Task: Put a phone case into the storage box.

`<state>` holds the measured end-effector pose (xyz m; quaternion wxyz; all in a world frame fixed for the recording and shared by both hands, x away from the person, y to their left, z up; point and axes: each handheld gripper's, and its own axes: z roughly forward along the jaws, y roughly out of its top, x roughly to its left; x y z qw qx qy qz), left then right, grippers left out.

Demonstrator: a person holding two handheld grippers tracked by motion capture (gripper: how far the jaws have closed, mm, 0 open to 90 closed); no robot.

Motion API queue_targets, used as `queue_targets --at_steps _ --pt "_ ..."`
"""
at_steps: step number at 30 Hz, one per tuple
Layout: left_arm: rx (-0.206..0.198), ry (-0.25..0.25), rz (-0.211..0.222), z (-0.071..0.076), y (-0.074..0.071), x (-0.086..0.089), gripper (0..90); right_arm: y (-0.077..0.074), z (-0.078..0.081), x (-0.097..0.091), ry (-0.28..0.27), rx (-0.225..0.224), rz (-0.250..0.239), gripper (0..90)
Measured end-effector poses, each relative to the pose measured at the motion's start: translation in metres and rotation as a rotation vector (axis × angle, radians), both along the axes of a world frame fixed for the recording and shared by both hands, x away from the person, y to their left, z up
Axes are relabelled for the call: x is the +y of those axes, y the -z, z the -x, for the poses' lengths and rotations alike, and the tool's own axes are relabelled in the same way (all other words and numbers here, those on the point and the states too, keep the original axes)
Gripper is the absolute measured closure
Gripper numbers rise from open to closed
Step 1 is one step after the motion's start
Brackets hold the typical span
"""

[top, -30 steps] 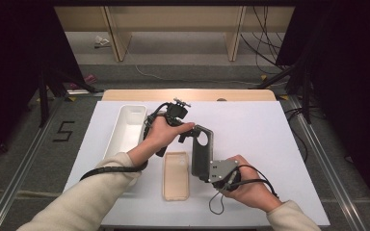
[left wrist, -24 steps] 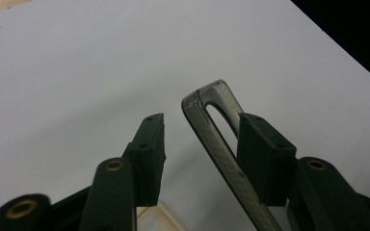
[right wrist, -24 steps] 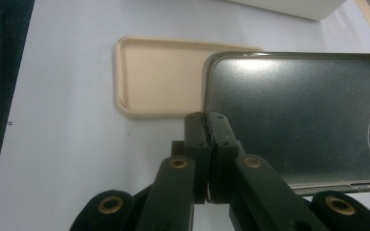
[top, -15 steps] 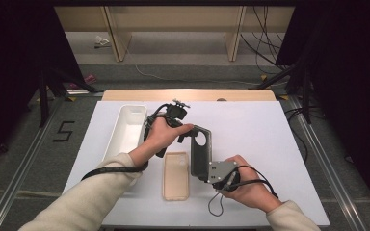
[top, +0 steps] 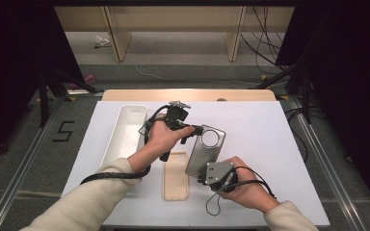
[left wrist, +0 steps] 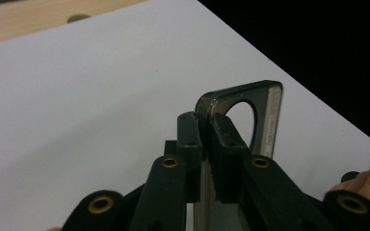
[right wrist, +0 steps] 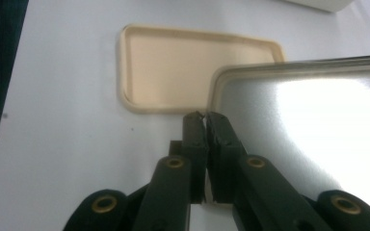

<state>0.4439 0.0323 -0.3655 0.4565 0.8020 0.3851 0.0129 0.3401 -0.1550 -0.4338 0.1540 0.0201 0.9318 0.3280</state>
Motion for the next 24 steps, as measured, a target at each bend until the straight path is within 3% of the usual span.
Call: queue_targets --at_steps 3,4,5,6,7,8,10,16,24 --pt "-0.037 -0.012 0.034 0.003 -0.003 0.007 83.4 -0.002 -0.003 -0.003 0.035 0.011 -0.04 75.2" --pt "-0.06 -0.013 0.03 0.004 -0.005 0.009 83.4 -0.003 -0.005 -0.007 0.087 0.018 -0.078 66.8" --pt "-0.073 -0.01 0.032 0.004 -0.005 0.011 83.4 -0.003 -0.005 -0.007 0.087 0.018 -0.078 66.8" --pt "-0.091 -0.007 0.041 0.005 -0.005 0.015 83.4 -0.005 -0.007 -0.01 0.136 0.035 -0.123 59.3" --pt "-0.1 -0.012 0.046 0.006 -0.005 0.017 83.4 -0.005 -0.007 -0.01 0.136 0.035 -0.123 59.3" --pt "-0.116 -0.018 0.052 0.007 -0.004 0.02 83.3 -0.006 -0.009 -0.014 0.182 0.048 -0.154 52.7" --pt "-0.131 -0.021 0.064 0.009 -0.003 0.026 83.3 -0.007 -0.01 -0.015 0.197 0.052 -0.168 50.4" --pt "-0.171 -0.031 0.12 0.016 0.002 0.044 83.3 -0.01 -0.015 -0.031 0.321 0.092 -0.281 37.9" --pt "-0.221 -0.038 0.163 0.023 0.0 0.063 83.2 -0.01 -0.018 -0.04 0.382 0.107 -0.336 31.7"
